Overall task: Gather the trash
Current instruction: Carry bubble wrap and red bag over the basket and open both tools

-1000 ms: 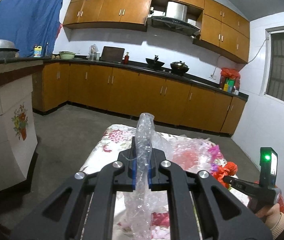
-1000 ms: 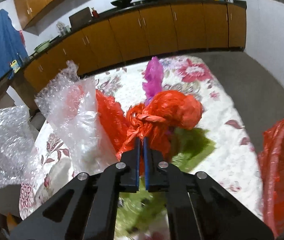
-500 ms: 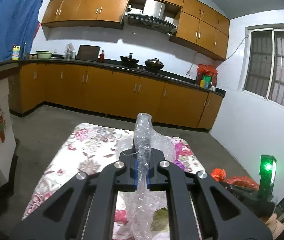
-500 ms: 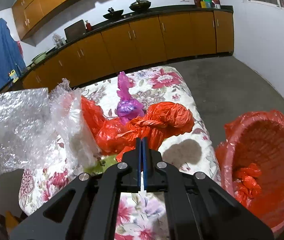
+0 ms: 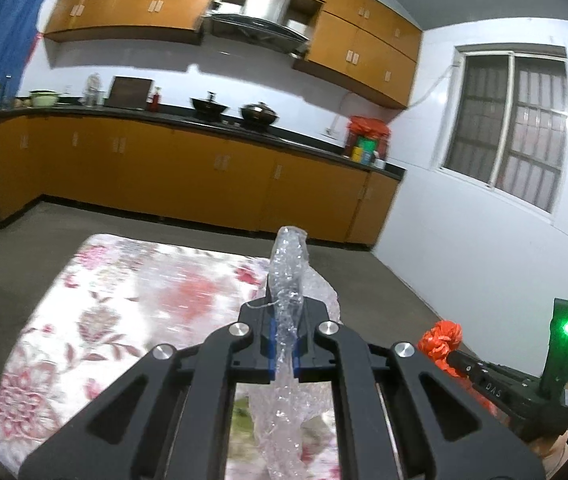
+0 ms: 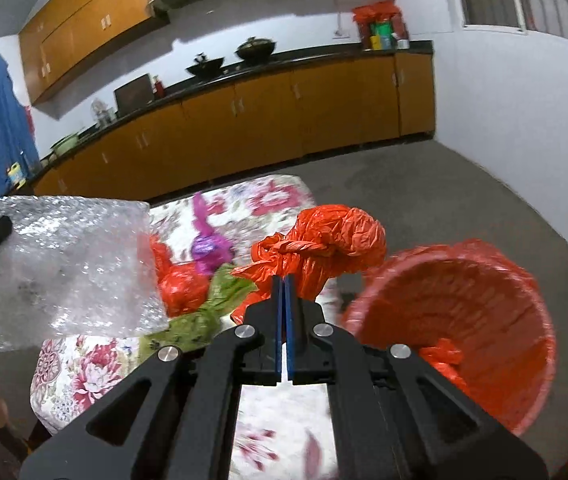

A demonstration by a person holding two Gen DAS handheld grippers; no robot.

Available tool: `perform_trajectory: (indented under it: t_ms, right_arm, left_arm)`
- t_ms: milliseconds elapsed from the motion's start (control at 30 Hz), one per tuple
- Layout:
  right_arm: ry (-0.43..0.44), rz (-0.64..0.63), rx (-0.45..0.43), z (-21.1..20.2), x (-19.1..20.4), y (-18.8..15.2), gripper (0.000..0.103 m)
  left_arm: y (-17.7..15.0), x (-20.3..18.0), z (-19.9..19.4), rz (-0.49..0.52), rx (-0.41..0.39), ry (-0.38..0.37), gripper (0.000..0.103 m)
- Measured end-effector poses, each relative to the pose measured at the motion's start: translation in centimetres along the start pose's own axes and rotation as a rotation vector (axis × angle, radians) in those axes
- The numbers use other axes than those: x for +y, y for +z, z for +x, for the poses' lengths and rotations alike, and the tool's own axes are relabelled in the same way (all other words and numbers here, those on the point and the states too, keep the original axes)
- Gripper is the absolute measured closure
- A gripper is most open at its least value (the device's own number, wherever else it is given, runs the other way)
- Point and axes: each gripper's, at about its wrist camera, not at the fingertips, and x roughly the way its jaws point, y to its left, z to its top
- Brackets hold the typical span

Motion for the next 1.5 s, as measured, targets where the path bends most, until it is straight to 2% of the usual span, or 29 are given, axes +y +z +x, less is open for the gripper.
perform_trajectory:
  t_ms: [400,667,900,967,1000,1033,1100,1133,1267,1367,1400,1500]
  right_arm:
    - [-0.116,0.075,-0.046,-3.4,-7.4,-0.2,0.101]
    - [-0.153,0.124,-0.067,-4.6,-10.7,-0.5,0.101]
    - [-0.163,0.152,-0.077,-4.3,-12.1,-0.4,0.101]
    - [-0.162,0.165,-0.07,-3.9,-12.8,-0.5,0.1]
    - [-0.165,0.171,-0.063,-3.7,-13.1,-0.6,0.097]
    - [-0.166,0.173,-0.056,-3.6,-13.3,-0.8,0.095]
    - [-0.179,0.183,-0.051,-3.6,-13.8,-1.4,0.074]
    - [-0.184,0.185,-0.052,-3.7,-14.0,-1.5,0.071]
    - [-0.218,0.173,-0.05,-4.4,-14.3,-2.4,0.068]
    - [-0.224,0.177,-0.05,-4.7,-14.2,-2.7,0.067]
    - [-0.225,0.176,-0.051,-4.8,-14.1,-2.7,0.062]
    - [-0.23,0.148,-0.06,-4.7,-13.2,-2.8,0.057]
  left_arm:
    - [-2.7,-9.7,4.3,0.043,0.093,-0.187,0.096]
    - [-4.2,-14.5,6.7,0.071,0.136,-0.262,0.096]
    - [-5.6,-17.1,8.8,0.08,0.176,-0.308,0.096]
    - [-6.4,-17.7,9.6,0.076,0.2,-0.313,0.092]
    - [-7.0,-17.8,10.2,0.075,0.225,-0.314,0.083]
    - [-7.4,-17.8,10.5,0.075,0.234,-0.309,0.071]
    - [-8.3,-17.7,11.1,0.078,0.252,-0.294,0.063]
    - [-8.6,-17.4,11.2,0.08,0.259,-0.286,0.063]
    - [-9.3,-15.4,11.0,0.076,0.272,-0.238,0.06]
    - [-9.2,-13.4,9.8,0.09,0.239,-0.166,0.05]
    - [-9.2,-12.7,9.2,0.105,0.224,-0.134,0.046]
    - [-9.6,-10.4,7.6,0.152,0.194,-0.041,0.038]
